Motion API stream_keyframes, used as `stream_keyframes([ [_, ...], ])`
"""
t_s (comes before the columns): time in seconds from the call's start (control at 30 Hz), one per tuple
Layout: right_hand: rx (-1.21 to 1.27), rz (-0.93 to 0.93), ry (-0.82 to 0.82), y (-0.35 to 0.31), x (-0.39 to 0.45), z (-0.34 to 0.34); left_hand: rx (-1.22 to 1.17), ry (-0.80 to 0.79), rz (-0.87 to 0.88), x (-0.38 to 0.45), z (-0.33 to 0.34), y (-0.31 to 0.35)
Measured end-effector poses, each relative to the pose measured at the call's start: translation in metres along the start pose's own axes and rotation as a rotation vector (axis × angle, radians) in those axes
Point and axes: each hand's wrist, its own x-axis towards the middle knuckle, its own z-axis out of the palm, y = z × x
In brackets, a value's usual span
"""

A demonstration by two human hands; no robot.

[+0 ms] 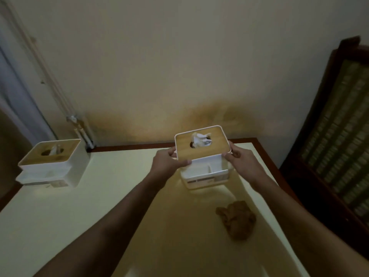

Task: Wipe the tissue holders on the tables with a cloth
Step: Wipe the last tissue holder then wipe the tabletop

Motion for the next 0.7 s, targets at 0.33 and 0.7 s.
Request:
stream_keyframes([
  [0.33,0.104,0.119,0.117,0.069,0.073,-0.084,0.000,-0.142,-0.053,0.096,0.119,0.042],
  [0.7,0.123,0.208,0.110,0.110,0.099,-0.087,0.104,-0.160,-0.062,0.125,0.152,0.031],
])
